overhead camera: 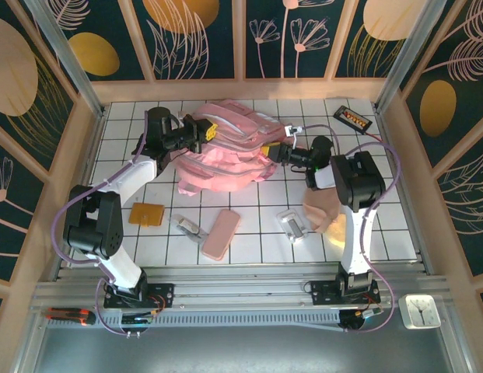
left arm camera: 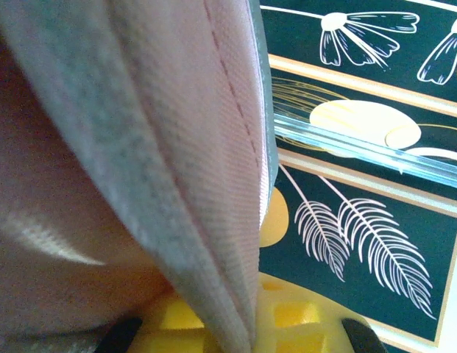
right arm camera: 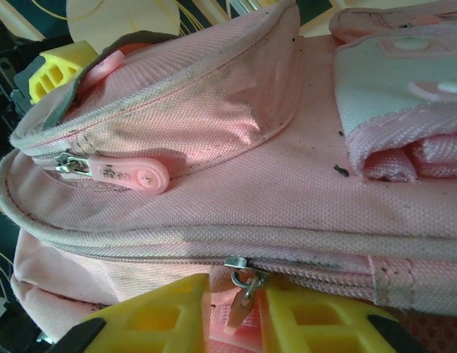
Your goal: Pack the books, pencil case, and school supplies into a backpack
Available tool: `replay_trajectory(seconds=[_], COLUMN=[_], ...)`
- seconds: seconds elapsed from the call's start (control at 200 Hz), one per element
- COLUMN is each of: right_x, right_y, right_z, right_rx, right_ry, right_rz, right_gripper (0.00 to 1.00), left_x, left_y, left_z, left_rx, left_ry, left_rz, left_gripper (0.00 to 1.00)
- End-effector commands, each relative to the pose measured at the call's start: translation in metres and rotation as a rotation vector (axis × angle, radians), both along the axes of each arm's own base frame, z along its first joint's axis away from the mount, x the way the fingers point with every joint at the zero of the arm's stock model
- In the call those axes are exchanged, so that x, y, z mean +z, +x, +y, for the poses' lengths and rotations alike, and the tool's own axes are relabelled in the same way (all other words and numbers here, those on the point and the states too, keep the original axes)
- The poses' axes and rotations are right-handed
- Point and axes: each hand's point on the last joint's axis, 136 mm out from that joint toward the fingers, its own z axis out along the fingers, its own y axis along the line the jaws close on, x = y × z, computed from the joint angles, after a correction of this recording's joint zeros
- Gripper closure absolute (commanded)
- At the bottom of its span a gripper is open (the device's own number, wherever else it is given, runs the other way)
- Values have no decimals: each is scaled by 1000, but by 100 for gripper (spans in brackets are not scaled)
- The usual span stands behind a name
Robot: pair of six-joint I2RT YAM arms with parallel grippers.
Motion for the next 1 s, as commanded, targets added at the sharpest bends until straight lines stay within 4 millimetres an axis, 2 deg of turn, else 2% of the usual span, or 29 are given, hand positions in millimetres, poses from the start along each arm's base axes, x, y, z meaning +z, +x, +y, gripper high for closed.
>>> replay_trajectory(seconds=[0.0, 0.1, 0.165, 0.215, 0.285, 0.41, 0.555, 0.741, 0.991], right_x=[43, 40, 38, 37, 33, 27, 7, 7, 13], right_y=[-8, -6, -2, -1, 2, 2, 2, -35, -53], right_z=[0, -1, 0, 0, -1, -4, -3, 16, 32], right_rx=[18, 5, -4, -12, -31, -64, -34, 188, 292], right_ry=[91, 72, 56, 44, 20, -26, -157, -207, -208], right_rz=[-118, -107, -91, -86, -64, -10, 190, 268, 307], right_gripper=[72, 75, 84, 87, 100, 100, 100, 100, 100], left_x=[79, 79, 79, 80, 80, 80, 73, 64, 55], left_y=[-11, -11, -10, -9, -7, -5, -2, -1, 0], left_z=[-6, -5, -6, -6, -6, -5, -2, 0, 2], left_rx=[-65, -63, -62, -61, -59, -48, -28, -11, 11], left_ry=[-74, -73, -74, -73, -72, -62, -32, -30, -18], left_rz=[-215, -216, -218, -220, -223, -223, -227, -225, -221], left_gripper=[100, 100, 100, 100, 100, 100, 100, 100, 100])
